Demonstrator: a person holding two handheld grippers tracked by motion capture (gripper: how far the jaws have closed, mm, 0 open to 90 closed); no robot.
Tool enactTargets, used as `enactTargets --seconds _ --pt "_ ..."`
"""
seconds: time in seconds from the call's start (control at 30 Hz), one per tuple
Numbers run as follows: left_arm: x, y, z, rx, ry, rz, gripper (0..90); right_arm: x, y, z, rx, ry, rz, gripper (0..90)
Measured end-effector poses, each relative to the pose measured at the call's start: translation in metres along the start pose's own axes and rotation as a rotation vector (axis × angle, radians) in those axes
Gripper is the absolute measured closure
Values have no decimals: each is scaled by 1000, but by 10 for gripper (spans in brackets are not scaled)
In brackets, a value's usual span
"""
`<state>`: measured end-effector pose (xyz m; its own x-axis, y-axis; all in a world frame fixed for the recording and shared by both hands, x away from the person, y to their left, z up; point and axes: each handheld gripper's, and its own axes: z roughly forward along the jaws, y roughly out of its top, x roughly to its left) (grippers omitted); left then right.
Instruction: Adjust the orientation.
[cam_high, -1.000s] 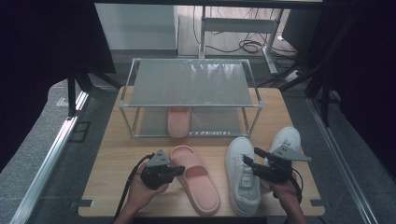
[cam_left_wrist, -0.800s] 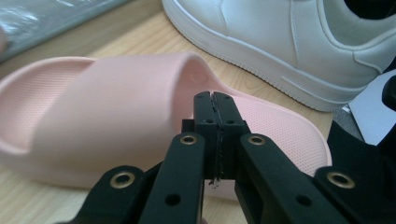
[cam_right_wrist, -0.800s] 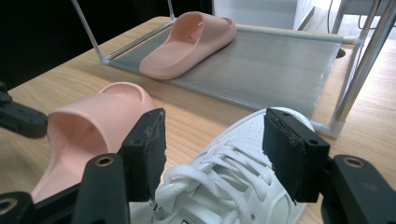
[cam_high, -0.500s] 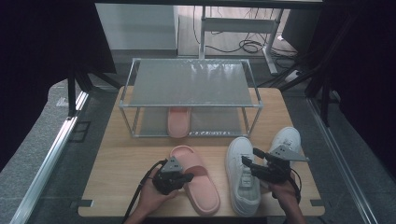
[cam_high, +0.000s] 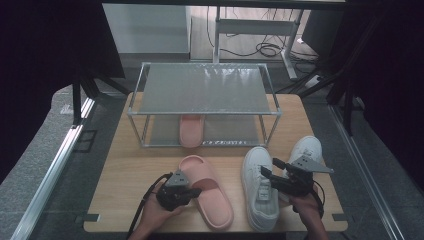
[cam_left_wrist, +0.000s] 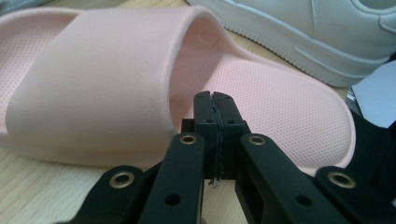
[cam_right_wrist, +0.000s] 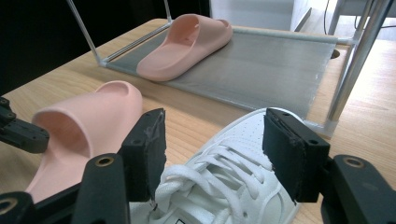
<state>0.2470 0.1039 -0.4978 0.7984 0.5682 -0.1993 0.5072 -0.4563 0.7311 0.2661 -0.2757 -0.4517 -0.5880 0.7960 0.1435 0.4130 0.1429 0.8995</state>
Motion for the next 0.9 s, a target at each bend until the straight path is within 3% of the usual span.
enactTargets --seconds 0.27,0.4,0.67,0.9 --pt "15 -4 -16 20 15 -1 885 0 0 0 1 -2 0 399" --pt "26 -10 -25 21 19 -22 887 -2 -1 0 1 -5 1 399" --pt "29 -11 -29 27 20 -26 886 -1 -1 1 4 -4 1 399" --pt "41 -16 -37 24 22 -51 885 -2 -1 0 3 -5 4 399"
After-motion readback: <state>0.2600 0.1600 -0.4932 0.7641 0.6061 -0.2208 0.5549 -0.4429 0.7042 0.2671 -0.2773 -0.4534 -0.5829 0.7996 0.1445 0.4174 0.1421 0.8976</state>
